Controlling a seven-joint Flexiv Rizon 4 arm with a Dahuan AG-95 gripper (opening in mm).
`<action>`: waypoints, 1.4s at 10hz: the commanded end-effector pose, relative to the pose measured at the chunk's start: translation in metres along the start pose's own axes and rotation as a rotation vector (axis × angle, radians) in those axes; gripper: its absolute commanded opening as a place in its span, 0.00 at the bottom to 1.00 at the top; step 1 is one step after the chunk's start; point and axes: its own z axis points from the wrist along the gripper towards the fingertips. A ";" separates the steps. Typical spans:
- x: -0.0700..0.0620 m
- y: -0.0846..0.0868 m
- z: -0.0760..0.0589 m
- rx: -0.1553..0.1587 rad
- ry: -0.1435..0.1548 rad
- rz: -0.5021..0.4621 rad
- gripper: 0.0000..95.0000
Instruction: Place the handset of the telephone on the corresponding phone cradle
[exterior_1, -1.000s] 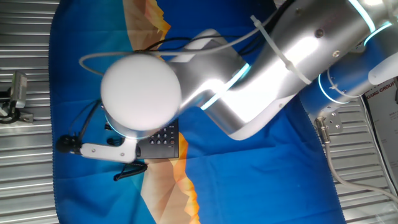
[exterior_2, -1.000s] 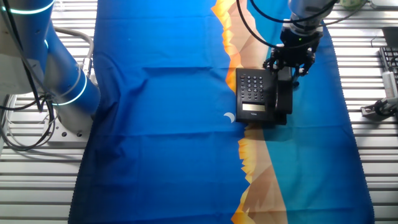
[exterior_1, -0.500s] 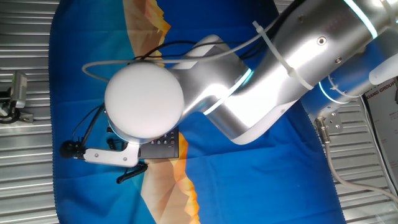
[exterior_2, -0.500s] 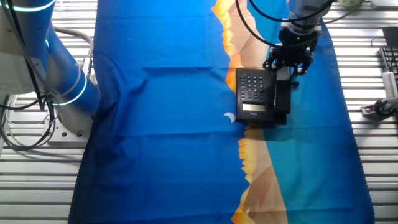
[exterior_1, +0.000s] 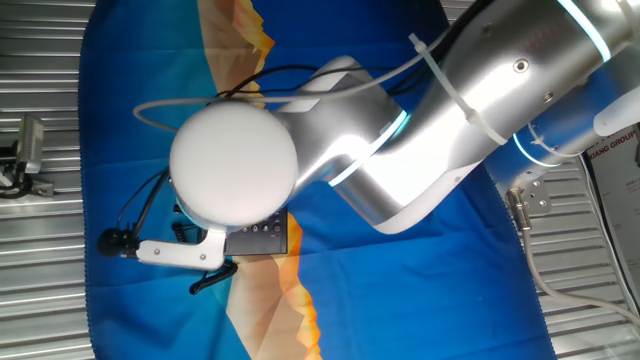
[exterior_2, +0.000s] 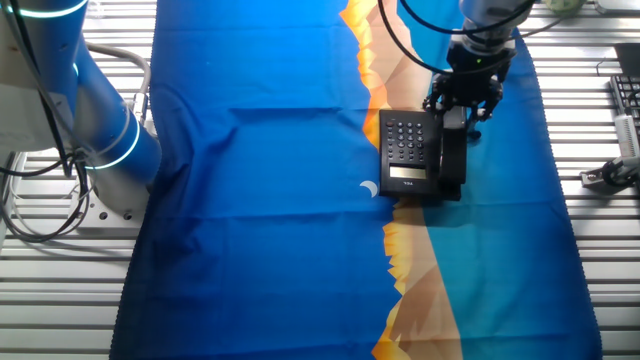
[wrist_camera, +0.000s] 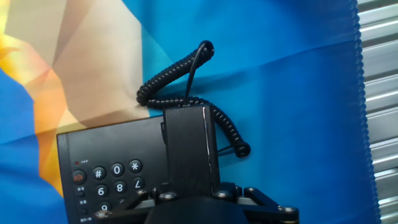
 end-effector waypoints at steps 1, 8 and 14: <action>0.000 -0.001 0.000 0.000 0.005 -0.001 0.00; 0.001 0.002 0.001 -0.002 -0.004 -0.006 0.00; 0.001 0.005 0.003 0.003 -0.005 -0.010 0.00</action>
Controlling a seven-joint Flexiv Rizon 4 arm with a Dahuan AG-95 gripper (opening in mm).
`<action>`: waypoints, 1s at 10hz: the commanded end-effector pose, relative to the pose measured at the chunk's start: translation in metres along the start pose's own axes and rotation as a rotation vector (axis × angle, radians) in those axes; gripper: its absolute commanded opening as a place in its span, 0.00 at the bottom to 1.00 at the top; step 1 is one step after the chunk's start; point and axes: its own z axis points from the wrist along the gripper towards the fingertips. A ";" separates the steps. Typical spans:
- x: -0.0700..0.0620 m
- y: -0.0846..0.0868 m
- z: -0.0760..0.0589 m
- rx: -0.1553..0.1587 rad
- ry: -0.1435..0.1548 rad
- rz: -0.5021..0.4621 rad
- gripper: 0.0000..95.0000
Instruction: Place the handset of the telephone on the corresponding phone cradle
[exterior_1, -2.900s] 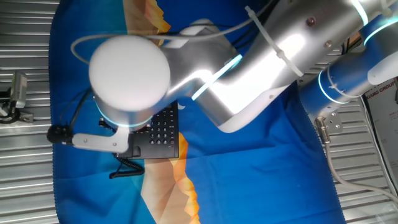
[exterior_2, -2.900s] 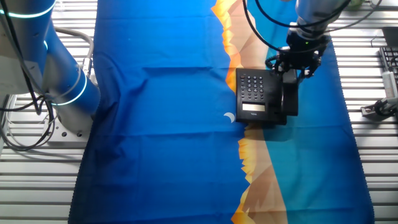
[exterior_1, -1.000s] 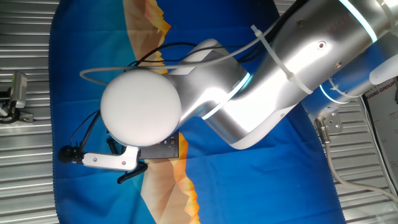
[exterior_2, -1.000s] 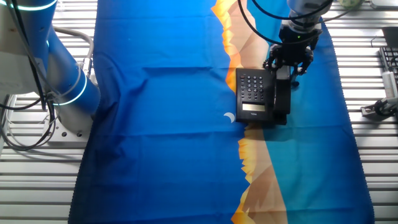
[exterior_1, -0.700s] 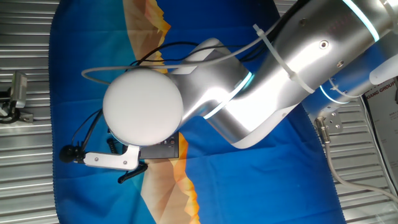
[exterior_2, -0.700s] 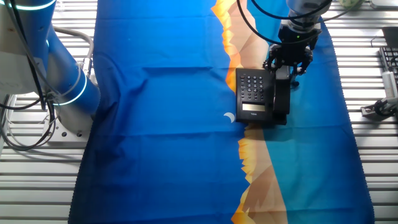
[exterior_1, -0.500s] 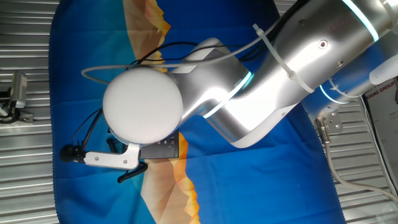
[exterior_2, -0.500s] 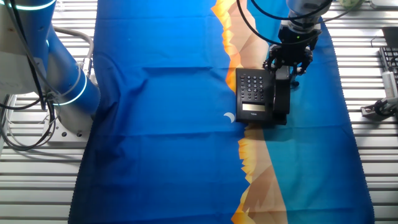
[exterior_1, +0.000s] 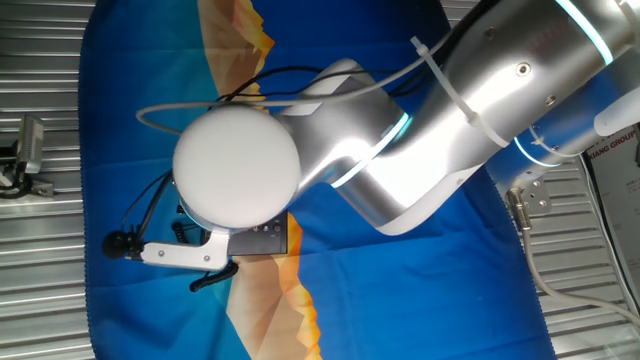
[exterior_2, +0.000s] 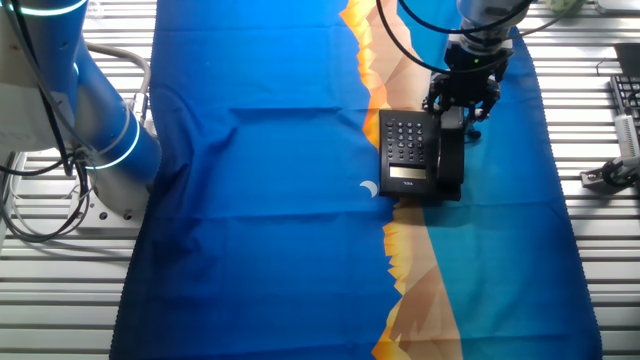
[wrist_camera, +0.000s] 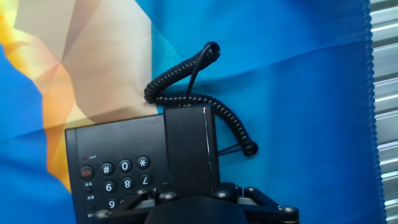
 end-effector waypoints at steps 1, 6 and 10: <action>0.000 0.001 0.001 0.004 -0.001 -0.003 0.00; 0.001 0.004 0.002 0.005 -0.005 -0.013 0.00; 0.000 0.005 0.003 0.004 -0.018 -0.032 0.00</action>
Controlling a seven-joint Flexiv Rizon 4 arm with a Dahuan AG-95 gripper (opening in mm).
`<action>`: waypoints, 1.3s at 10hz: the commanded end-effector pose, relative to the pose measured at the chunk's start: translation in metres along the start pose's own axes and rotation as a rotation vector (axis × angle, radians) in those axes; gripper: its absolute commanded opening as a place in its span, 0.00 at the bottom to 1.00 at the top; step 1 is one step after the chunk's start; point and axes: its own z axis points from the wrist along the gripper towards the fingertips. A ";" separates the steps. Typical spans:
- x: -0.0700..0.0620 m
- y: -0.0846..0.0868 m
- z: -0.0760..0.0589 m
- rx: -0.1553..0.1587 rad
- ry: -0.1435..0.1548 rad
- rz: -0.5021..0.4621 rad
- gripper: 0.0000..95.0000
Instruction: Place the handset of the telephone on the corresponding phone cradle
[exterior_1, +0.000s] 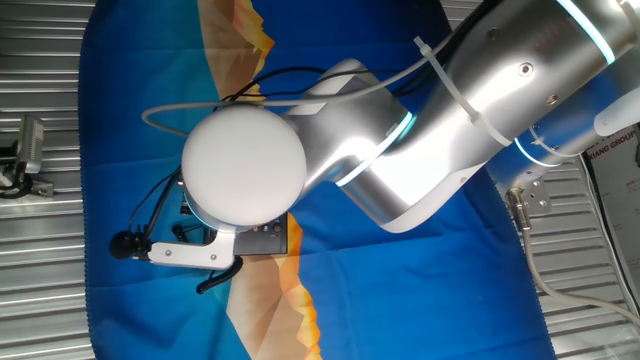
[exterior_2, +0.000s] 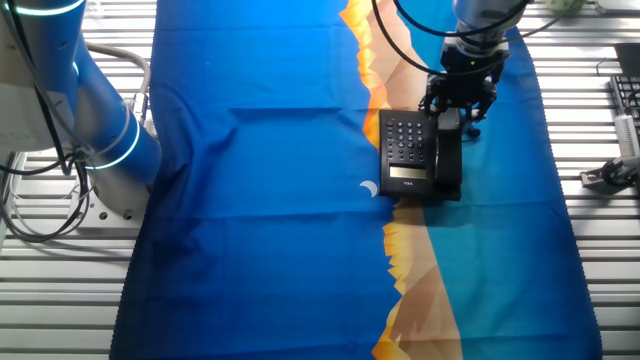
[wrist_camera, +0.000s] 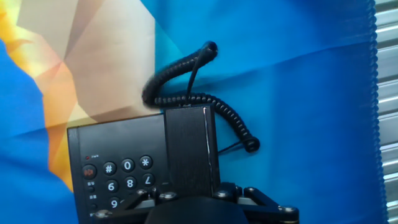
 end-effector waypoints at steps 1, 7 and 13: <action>-0.001 0.002 0.001 0.002 -0.004 -0.004 0.00; -0.001 0.004 0.002 0.009 -0.003 -0.006 0.00; 0.002 0.005 0.003 0.020 -0.002 -0.011 0.00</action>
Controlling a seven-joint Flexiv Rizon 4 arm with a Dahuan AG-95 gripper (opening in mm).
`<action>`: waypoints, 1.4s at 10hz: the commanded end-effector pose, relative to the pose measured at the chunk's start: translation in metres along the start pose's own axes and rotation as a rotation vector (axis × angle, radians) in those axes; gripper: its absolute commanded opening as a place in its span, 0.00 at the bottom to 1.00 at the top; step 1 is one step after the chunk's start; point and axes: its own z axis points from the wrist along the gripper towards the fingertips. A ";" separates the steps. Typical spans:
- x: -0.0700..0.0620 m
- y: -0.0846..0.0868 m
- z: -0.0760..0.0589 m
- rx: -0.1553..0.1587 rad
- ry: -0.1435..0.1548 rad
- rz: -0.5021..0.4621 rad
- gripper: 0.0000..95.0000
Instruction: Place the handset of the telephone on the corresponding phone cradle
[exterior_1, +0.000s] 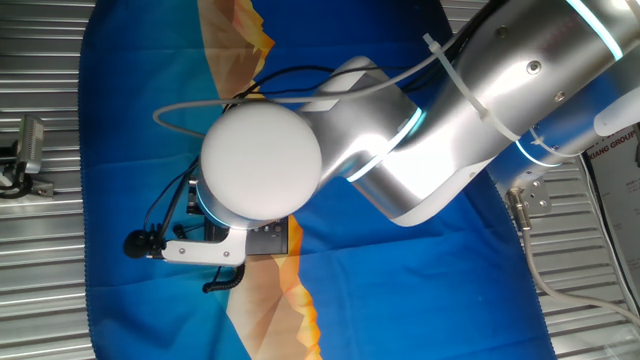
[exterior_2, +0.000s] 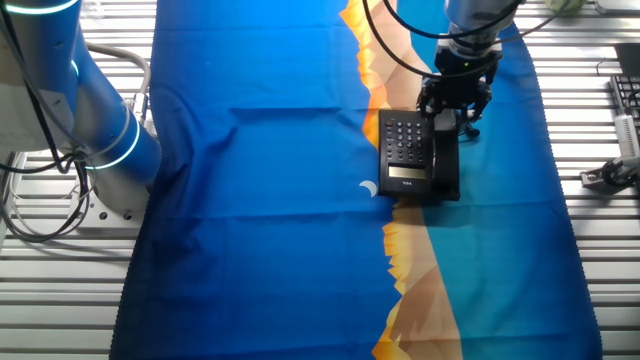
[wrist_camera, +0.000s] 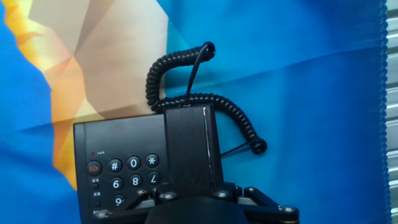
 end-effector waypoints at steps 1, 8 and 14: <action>0.001 0.000 0.001 0.004 -0.002 0.001 0.00; 0.006 0.001 0.003 0.013 -0.005 -0.006 0.00; 0.007 0.004 0.006 0.024 -0.011 -0.009 0.00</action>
